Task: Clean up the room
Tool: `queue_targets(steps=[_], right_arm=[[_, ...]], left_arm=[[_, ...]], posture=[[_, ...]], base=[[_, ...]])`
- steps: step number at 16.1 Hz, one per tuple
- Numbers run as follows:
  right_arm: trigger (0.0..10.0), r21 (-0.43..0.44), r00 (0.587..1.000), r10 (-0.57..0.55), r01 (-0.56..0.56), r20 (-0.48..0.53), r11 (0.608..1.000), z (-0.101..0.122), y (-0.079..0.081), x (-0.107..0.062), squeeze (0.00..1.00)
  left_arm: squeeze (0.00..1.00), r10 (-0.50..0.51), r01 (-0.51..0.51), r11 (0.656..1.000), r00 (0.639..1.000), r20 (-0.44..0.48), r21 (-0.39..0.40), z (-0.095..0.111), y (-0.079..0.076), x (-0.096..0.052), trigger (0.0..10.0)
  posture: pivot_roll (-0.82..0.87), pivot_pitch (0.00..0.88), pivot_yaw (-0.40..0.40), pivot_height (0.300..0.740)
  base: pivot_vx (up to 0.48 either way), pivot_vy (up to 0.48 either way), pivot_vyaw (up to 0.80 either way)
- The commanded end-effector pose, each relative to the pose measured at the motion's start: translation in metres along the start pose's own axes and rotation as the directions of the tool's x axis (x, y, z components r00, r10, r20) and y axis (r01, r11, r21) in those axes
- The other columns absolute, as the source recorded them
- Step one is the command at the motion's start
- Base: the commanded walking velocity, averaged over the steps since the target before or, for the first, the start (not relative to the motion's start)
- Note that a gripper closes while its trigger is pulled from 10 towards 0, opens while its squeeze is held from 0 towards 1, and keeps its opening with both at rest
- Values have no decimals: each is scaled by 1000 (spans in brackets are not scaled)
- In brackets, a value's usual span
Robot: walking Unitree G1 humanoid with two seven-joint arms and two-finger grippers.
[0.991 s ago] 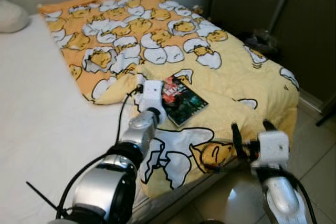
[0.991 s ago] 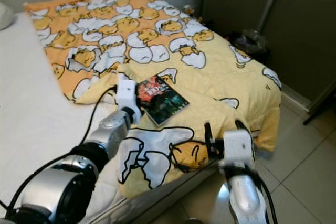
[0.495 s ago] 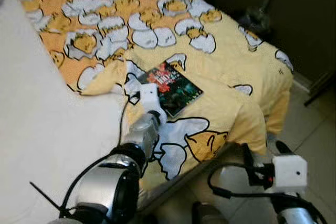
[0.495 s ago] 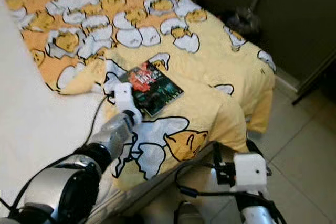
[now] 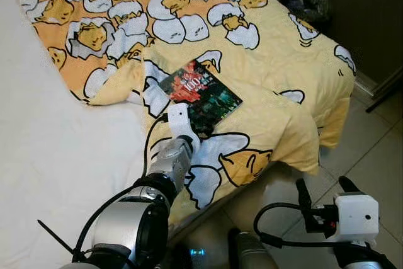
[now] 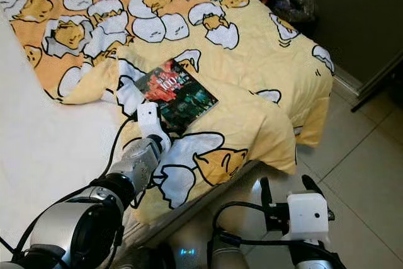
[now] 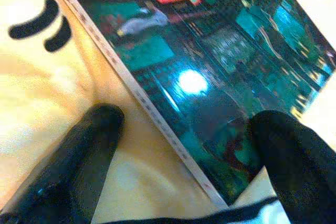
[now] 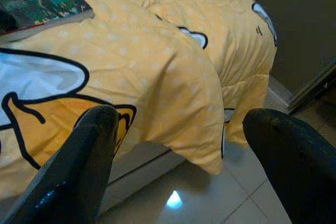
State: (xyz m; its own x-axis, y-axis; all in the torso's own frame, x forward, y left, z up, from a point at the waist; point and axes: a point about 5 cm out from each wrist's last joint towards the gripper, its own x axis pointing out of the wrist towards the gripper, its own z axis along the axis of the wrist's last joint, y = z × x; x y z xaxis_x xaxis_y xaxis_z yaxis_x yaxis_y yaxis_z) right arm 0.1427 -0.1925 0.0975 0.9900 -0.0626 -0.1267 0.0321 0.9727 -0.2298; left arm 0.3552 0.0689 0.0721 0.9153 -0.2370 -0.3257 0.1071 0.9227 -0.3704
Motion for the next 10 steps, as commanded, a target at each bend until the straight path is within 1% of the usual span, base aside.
queue_targets(steps=[1,2,3,4,5,6,7,8,9,10], right_arm=[[10000,6,1000,-1,1,-9,1000,1,0,-3,0],[10000,7,1000,0,0,-12,1000,1,0,-3,0],[10000,11,1000,3,-3,-16,1000,0,1,-2,0],[10000,14,1000,13,-13,-18,1000,0,3,-1,0],[10000,14,1000,18,-18,-17,1000,0,4,-1,0],[10000,14,1000,19,-19,-17,1000,0,4,0,0],[10000,13,1000,22,-22,-19,1000,0,4,0,0],[10000,12,999,25,-24,-23,1000,-1,3,1,0],[10000,13,999,26,-26,-25,1000,-1,4,1,0],[10000,13,999,27,-26,-24,1000,-1,4,2,0]], left_arm=[[0,24,-25,998,1000,19,63,1,4,-1,10000],[0,8,-14,992,999,43,122,3,2,-1,10000],[0,-20,17,993,1000,24,121,-2,-5,-1,10000],[0,-13,14,999,1000,-13,41,-10,-6,-2,10000],[0,-3,2,1000,1000,-30,-4,-14,-6,-2,10000],[0,-4,3,1000,999,-34,-22,-16,-7,-2,10000],[0,-17,14,998,999,-40,-58,-19,-12,-3,10000],[0,-35,29,991,998,-46,-127,-21,-19,-2,10000],[0,-54,39,973,997,-62,-229,-24,-25,-2,863],[0,-76,50,946,995,-70,-320,-26,-29,-2,0]], posture=[[-387,233,48,736],[-373,235,44,736],[-373,235,44,736],[-369,236,37,736],[-369,236,37,736],[-367,235,35,736],[-364,236,31,736],[-366,236,31,736],[-369,233,30,736],[-370,230,31,736]], base=[[0,0,0],[0,0,0],[0,0,0],[0,0,0],[0,0,0],[0,0,0],[0,0,0],[0,0,0],[0,0,0],[0,0,0]])
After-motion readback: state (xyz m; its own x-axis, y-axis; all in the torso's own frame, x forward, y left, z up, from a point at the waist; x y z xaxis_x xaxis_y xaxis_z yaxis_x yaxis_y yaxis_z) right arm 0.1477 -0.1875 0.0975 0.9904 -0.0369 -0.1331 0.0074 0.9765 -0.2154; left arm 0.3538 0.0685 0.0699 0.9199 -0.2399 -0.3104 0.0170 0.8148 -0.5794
